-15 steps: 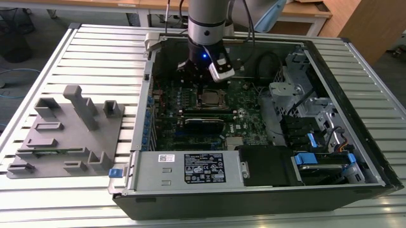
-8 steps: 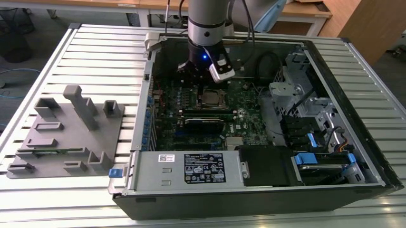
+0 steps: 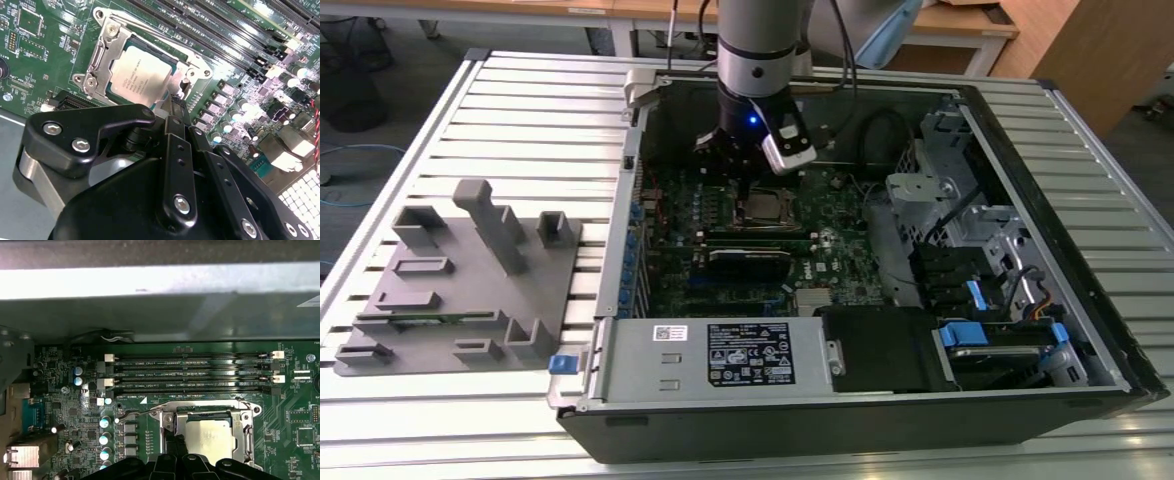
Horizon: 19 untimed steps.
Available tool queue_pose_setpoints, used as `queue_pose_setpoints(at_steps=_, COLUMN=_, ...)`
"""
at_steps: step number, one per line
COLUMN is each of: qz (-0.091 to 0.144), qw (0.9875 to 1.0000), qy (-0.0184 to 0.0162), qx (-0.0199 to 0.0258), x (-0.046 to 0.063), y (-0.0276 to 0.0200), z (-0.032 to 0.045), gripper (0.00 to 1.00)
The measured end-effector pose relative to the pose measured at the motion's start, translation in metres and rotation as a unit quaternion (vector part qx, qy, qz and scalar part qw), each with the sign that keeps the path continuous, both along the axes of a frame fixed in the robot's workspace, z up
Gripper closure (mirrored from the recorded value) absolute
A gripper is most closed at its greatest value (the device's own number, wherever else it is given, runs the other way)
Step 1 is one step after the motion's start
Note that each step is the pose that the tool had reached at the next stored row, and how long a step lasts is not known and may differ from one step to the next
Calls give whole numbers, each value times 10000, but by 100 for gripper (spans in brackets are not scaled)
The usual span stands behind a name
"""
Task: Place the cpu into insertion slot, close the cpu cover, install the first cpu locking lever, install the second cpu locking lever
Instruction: 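Close the cpu cover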
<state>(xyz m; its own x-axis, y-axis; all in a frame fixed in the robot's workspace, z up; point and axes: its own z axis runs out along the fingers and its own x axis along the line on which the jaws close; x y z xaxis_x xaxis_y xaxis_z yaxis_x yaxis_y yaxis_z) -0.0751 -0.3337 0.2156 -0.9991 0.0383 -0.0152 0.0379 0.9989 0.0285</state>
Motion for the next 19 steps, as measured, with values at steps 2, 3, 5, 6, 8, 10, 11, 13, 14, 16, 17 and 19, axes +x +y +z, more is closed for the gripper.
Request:
queue_pose_setpoints(at_steps=2, qz=1, qw=10000, qy=0, qx=-1, x=1, y=-7, z=0, gripper=89)
queue_pose_setpoints(at_steps=3, qz=1, qw=10000, qy=0, qx=0, x=1, y=-16, z=0, gripper=89)
queue_pose_setpoints(at_steps=5, qz=1, qw=10000, qy=0, qx=0, x=1, y=-38, z=0, gripper=89)
queue_pose_setpoints(at_steps=6, qz=6, qw=10000, qy=0, qx=0, x=1, y=-46, z=-2, gripper=89)
queue_pose_setpoints(at_steps=8, qz=20, qw=10000, qy=-4, qx=0, x=1, y=-53, z=-8, gripper=89)
queue_pose_setpoints(at_steps=10, qz=38, qw=10000, qy=-14, qx=0, x=0, y=-58, z=-19, gripper=89)
queue_pose_setpoints(at_steps=11, qz=48, qw=10000, qy=-20, qx=0, x=1, y=-59, z=-24, gripper=89)
queue_pose_setpoints(at_steps=13, qz=68, qw=10000, qy=-34, qx=0, x=2, y=-59, z=-34, gripper=89)
queue_pose_setpoints(at_steps=14, qz=75, qw=10000, qy=-39, qx=-1, x=1, y=-60, z=-37, gripper=89)
queue_pose_setpoints(at_steps=16, qz=77, qw=10000, qy=-39, qx=-1, x=1, y=-60, z=-37, gripper=89)
queue_pose_setpoints(at_steps=17, qz=78, qw=10000, qy=-39, qx=-1, x=1, y=-59, z=-37, gripper=89)
queue_pose_setpoints(at_steps=19, qz=77, qw=10000, qy=-40, qx=0, x=1, y=-59, z=-38, gripper=89)
